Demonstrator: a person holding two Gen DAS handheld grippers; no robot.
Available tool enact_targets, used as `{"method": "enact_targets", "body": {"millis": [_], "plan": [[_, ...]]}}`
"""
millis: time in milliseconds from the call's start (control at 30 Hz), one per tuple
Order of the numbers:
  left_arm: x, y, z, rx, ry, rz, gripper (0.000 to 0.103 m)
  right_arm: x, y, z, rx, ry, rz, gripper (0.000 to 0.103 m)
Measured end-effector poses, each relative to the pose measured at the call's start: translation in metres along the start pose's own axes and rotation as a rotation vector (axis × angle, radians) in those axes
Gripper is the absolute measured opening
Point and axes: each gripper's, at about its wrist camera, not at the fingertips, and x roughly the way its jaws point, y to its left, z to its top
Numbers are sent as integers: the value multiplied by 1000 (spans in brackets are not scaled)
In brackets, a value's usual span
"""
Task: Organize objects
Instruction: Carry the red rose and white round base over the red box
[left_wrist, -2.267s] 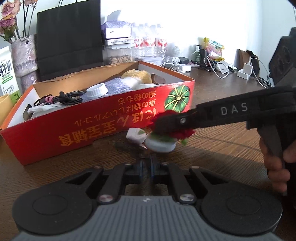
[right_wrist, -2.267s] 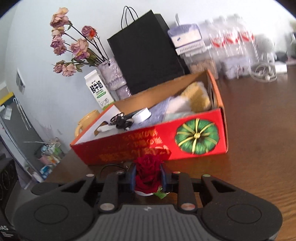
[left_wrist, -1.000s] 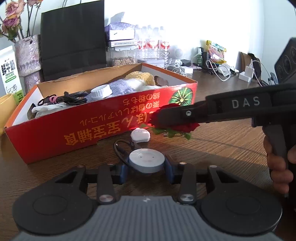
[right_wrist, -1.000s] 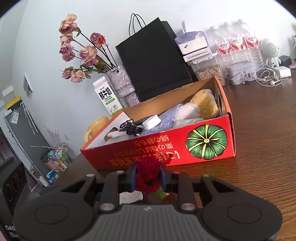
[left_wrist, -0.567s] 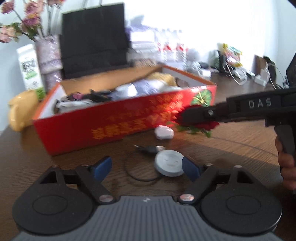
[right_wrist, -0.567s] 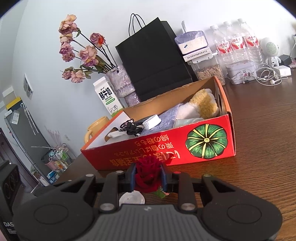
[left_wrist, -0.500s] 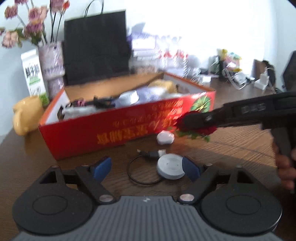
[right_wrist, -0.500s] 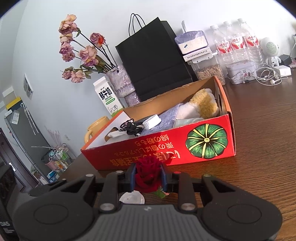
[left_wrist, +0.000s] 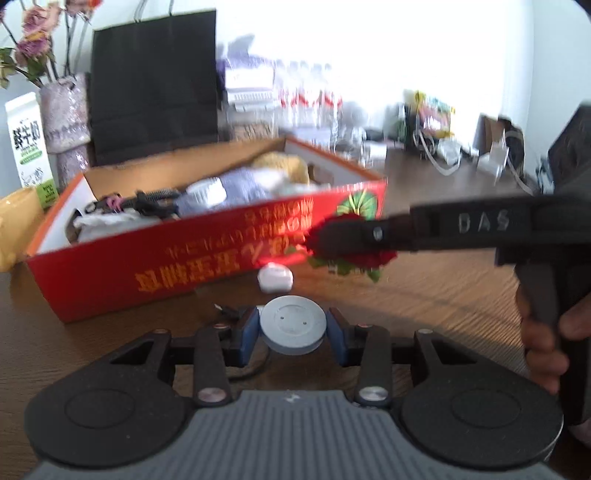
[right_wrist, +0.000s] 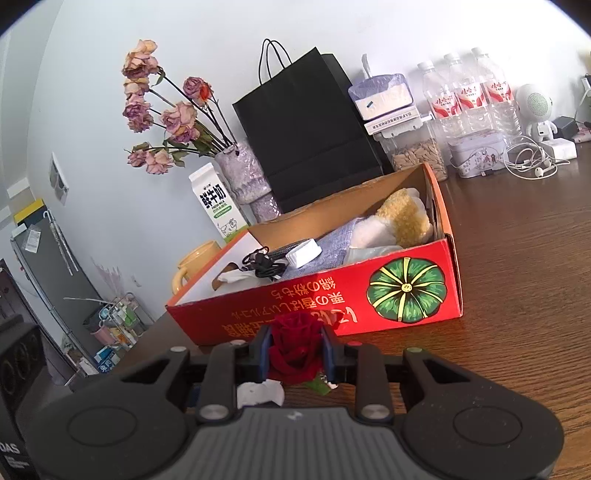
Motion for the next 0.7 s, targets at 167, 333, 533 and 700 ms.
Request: {"method": "enact_targets", "body": {"millis": [167,333,533,700], "plan": [[-16,13,21,-31,-79,51,41,-7,7,9,-30,-39,2,26],[-19,31,52,-66,-161,116,41,-8,16,34,-92,-92,-19,26],[-6,54,83,-136,-215,177,41,15,29,61,-208,-134,-92,27],[17,75,96,-182,-208,233,44,42,33,72,-289,-151,-171,29]]}}
